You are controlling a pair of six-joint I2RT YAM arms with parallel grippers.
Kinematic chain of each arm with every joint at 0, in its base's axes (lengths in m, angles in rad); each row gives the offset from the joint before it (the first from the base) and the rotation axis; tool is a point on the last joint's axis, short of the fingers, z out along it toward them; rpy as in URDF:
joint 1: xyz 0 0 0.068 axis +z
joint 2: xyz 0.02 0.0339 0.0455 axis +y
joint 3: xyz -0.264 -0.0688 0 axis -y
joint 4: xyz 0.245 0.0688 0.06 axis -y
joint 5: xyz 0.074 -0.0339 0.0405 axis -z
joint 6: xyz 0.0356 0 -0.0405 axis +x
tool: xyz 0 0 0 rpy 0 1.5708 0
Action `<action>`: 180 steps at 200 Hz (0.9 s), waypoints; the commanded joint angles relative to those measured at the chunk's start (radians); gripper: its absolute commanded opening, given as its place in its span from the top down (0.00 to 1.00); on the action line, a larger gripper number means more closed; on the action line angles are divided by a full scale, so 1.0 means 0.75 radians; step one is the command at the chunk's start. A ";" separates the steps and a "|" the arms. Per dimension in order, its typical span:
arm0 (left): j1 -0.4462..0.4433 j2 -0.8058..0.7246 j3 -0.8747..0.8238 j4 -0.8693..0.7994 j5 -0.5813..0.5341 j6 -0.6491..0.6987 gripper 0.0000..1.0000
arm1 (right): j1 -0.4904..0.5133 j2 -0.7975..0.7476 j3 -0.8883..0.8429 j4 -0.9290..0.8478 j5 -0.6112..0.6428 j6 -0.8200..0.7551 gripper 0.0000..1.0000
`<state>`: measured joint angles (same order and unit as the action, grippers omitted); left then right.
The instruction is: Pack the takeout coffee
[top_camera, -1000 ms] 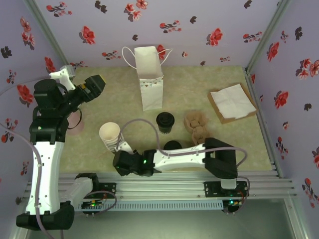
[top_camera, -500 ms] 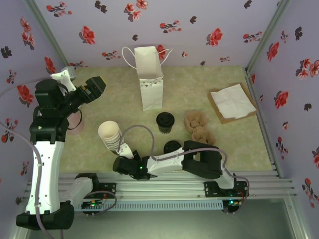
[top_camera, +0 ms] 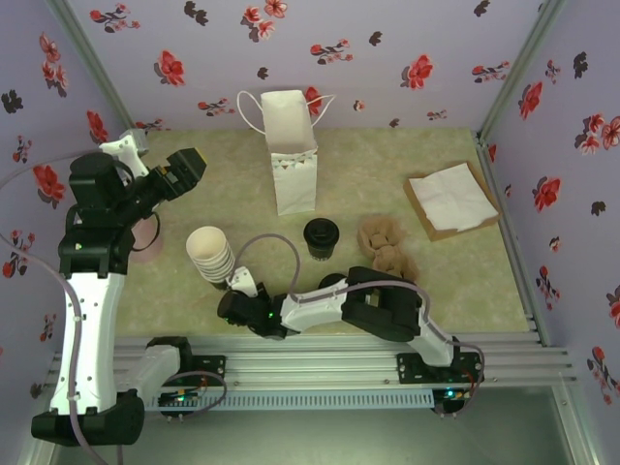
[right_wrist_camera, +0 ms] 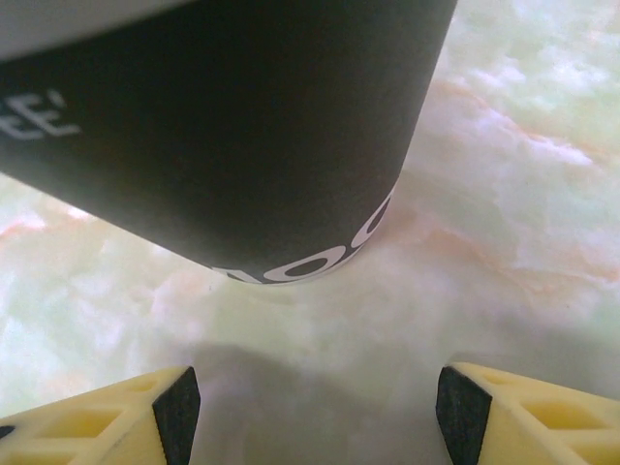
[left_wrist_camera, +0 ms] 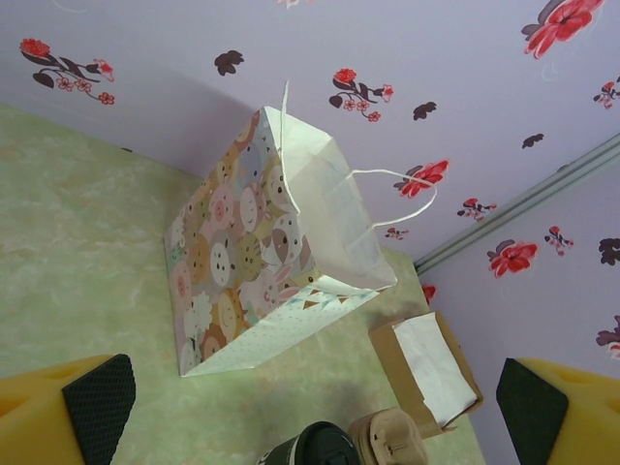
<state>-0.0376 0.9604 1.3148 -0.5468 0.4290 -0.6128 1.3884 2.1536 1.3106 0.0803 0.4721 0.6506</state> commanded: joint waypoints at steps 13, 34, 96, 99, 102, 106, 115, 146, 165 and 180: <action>-0.007 0.000 0.035 0.017 -0.006 0.036 0.01 | -0.128 0.190 0.060 0.003 -0.114 0.039 0.31; -0.007 0.000 0.037 0.019 -0.007 0.030 0.01 | -0.164 0.247 0.120 0.003 -0.160 0.046 0.31; -0.007 -0.003 0.029 0.019 -0.007 0.031 0.01 | -0.243 0.388 0.335 -0.068 -0.246 0.047 0.32; -0.007 -0.002 0.028 0.019 -0.006 0.032 0.01 | -0.248 0.393 0.343 -0.070 -0.249 0.049 0.31; -0.007 -0.002 0.028 0.019 -0.005 0.031 0.01 | -0.252 0.399 0.353 -0.074 -0.252 0.050 0.31; -0.007 -0.004 0.028 0.019 -0.007 0.031 0.01 | -0.256 0.406 0.364 -0.079 -0.256 0.049 0.32; -0.007 -0.005 0.028 0.017 -0.007 0.031 0.01 | -0.264 0.424 0.391 -0.085 -0.262 0.049 0.31; -0.007 -0.011 0.028 0.012 -0.006 0.031 0.01 | -0.282 0.476 0.486 -0.124 -0.281 0.041 0.31; -0.007 -0.013 0.030 0.011 -0.006 0.030 0.01 | -0.288 0.498 0.516 -0.135 -0.290 0.042 0.32; -0.007 -0.016 0.032 0.006 -0.006 0.033 0.01 | -0.289 0.497 0.509 -0.133 -0.288 0.045 0.31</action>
<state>-0.0376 0.9627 1.3151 -0.5472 0.4290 -0.6128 1.2579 2.3737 1.7081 -0.0505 0.3496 0.6647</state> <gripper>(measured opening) 0.992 0.685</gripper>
